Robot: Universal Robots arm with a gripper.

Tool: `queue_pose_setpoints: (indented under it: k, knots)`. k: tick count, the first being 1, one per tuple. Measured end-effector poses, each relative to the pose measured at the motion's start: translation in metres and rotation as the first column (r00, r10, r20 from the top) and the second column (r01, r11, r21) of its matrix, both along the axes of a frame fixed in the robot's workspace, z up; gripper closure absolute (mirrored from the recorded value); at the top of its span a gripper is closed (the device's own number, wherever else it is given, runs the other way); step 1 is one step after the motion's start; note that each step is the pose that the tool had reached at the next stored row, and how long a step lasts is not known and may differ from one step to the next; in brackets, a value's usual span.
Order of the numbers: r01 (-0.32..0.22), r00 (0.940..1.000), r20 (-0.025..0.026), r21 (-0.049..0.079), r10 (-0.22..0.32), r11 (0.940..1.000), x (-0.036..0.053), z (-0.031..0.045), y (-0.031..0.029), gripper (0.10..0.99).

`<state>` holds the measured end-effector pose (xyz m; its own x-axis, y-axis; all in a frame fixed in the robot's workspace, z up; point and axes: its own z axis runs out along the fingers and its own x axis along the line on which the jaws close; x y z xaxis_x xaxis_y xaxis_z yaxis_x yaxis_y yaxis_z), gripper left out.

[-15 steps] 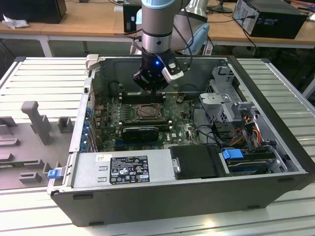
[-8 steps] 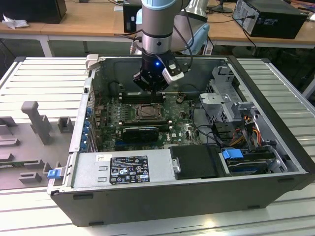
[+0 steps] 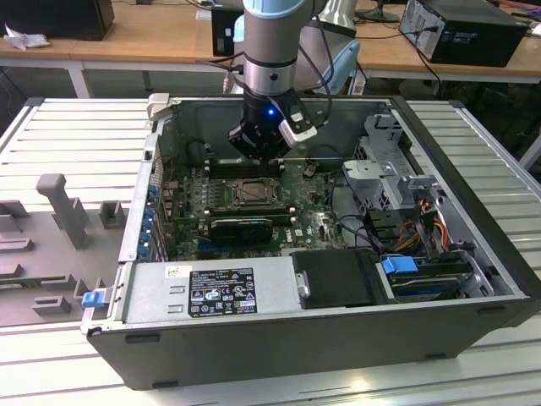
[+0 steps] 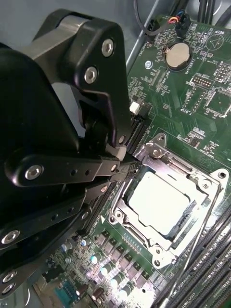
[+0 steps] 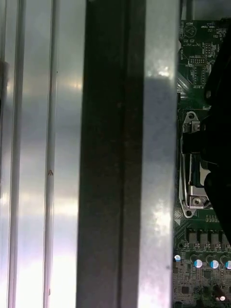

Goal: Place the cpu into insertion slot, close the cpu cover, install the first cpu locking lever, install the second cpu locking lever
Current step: 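Install the second cpu locking lever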

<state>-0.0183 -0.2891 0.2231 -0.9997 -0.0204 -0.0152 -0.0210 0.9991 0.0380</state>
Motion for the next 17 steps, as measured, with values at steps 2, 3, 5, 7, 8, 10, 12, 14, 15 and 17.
queue_pose_setpoints:
  k: [2,3,5,7,8,10,12,14,15,17]
  knots:
    - [0.000,1.0000,-0.0001,0.000,0.000,1.0000,0.0000,-0.0001,-0.0008,0.980]
    - [0.000,1.0000,0.0000,0.000,0.000,1.0000,0.0000,-0.0002,-0.0013,0.980]
    - [0.000,1.0000,0.0000,0.000,0.000,1.0000,0.0000,-0.0004,-0.0029,0.980]
    - [0.000,1.0000,0.0000,0.000,0.000,1.0000,0.0000,-0.0006,-0.0050,0.980]
    - [0.000,1.0000,0.0000,0.000,0.000,1.0000,0.0000,-0.0006,-0.0060,0.980]
    - [0.000,1.0000,0.0000,0.000,0.000,1.0000,0.0000,-0.0005,-0.0076,0.980]
    - [0.000,1.0000,0.0000,0.000,0.000,1.0000,0.0000,0.0135,-0.0079,0.980]
    - [0.000,1.0000,0.0001,0.000,0.000,1.0000,0.0001,0.0201,-0.0080,0.980]
    - [0.000,1.0000,-0.0001,0.000,0.000,1.0000,0.0000,0.0229,-0.0080,0.980]
    - [0.000,1.0000,-0.0001,0.000,0.000,1.0000,0.0001,0.0237,-0.0096,0.980]
